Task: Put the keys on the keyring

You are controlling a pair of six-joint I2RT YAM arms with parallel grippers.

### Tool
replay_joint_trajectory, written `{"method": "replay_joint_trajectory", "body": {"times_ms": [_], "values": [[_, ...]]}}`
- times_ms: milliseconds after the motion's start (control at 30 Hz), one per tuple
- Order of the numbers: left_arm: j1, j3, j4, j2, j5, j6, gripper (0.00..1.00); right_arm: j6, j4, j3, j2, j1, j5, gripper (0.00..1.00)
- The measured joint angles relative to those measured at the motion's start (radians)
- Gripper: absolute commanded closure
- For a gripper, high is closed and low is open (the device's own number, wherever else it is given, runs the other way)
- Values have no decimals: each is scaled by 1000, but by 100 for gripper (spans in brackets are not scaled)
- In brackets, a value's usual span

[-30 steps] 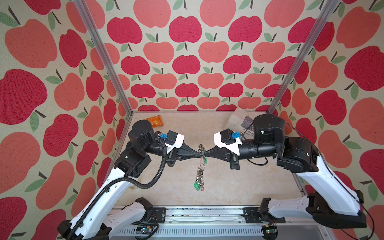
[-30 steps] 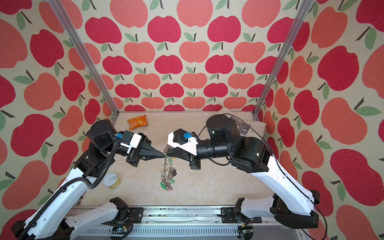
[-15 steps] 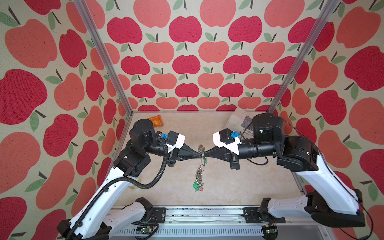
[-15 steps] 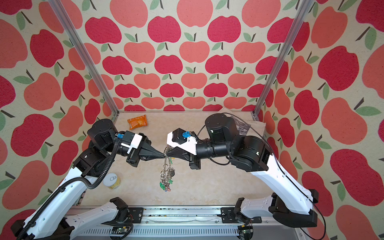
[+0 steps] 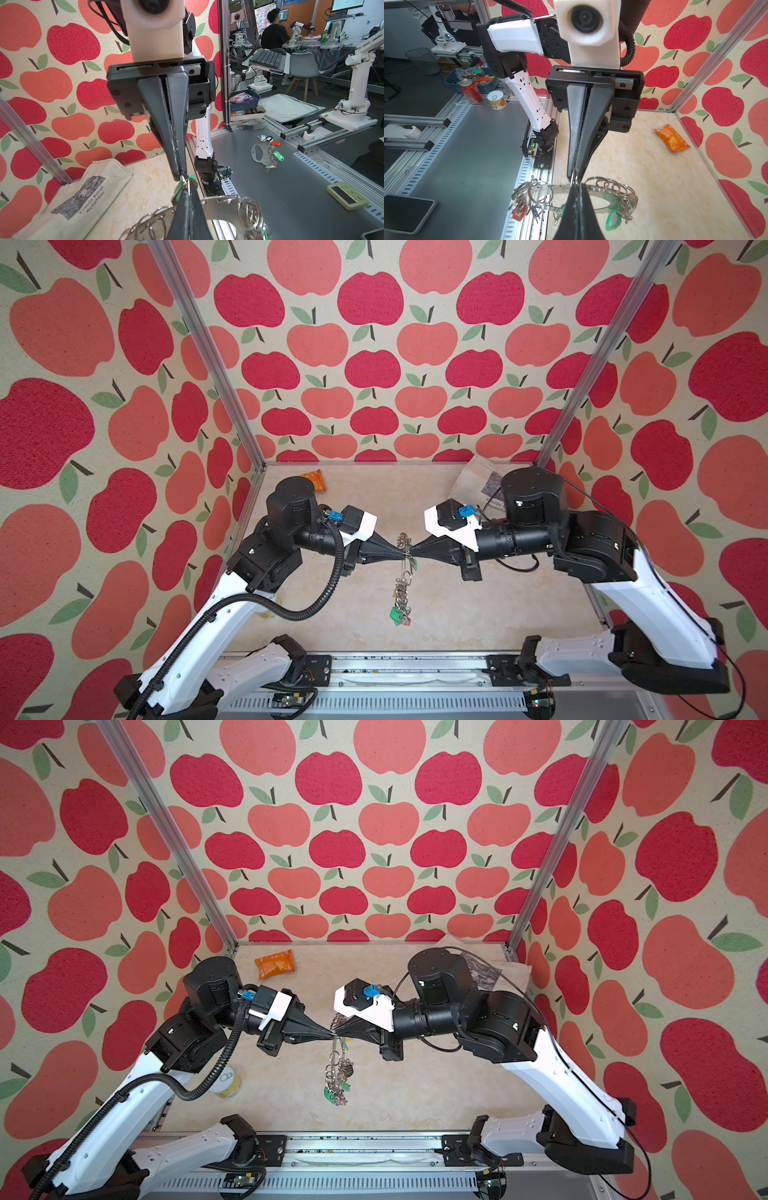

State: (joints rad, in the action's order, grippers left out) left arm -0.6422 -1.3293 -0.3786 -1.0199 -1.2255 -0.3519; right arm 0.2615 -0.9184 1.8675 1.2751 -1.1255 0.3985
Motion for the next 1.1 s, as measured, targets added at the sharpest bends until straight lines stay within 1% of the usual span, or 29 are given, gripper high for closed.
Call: {"method": "replay_joint_trajectory", "body": {"times_ms": [467, 800, 1100], "values": [[-26, -32, -98, -8, 58, -88, 100, -8, -23, 18, 17, 0, -6, 100], [-30, -23, -105, 27, 138, -98, 100, -26, -55, 63, 51, 0, -24, 100], [-35, -14, -105, 34, 172, -116, 100, -27, -100, 104, 77, 0, -47, 100]]}}
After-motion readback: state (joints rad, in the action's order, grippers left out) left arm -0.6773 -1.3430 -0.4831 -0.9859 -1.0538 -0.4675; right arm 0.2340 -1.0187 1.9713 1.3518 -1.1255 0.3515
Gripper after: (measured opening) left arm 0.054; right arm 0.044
